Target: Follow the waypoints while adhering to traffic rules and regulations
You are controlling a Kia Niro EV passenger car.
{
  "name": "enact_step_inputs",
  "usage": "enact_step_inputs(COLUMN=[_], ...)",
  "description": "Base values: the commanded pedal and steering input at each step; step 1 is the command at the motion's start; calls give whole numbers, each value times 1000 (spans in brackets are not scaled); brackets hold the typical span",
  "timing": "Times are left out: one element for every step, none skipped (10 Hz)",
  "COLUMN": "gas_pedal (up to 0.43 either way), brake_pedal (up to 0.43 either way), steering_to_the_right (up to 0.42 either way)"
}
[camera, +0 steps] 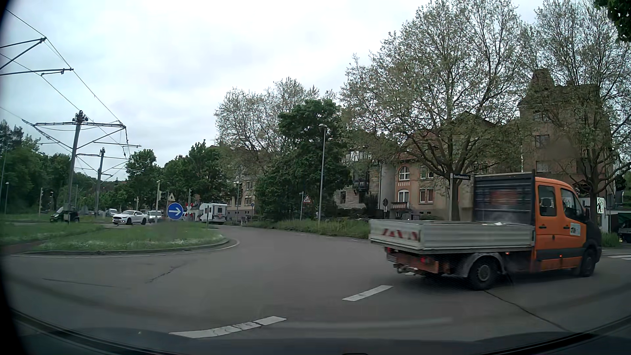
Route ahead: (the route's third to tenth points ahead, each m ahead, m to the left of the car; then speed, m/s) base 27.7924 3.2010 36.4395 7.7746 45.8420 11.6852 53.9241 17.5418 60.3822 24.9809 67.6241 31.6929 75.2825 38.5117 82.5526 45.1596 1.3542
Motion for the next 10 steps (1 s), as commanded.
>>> enact_step_inputs(gas_pedal=[520,531,539,551,551,551,551,551,551,551], brake_pedal=[0,0,0,0,0,0,0,0,0,0], steering_to_the_right=[-32,-32,-32,-31,-26,-22,-22,-24,-24,-21])
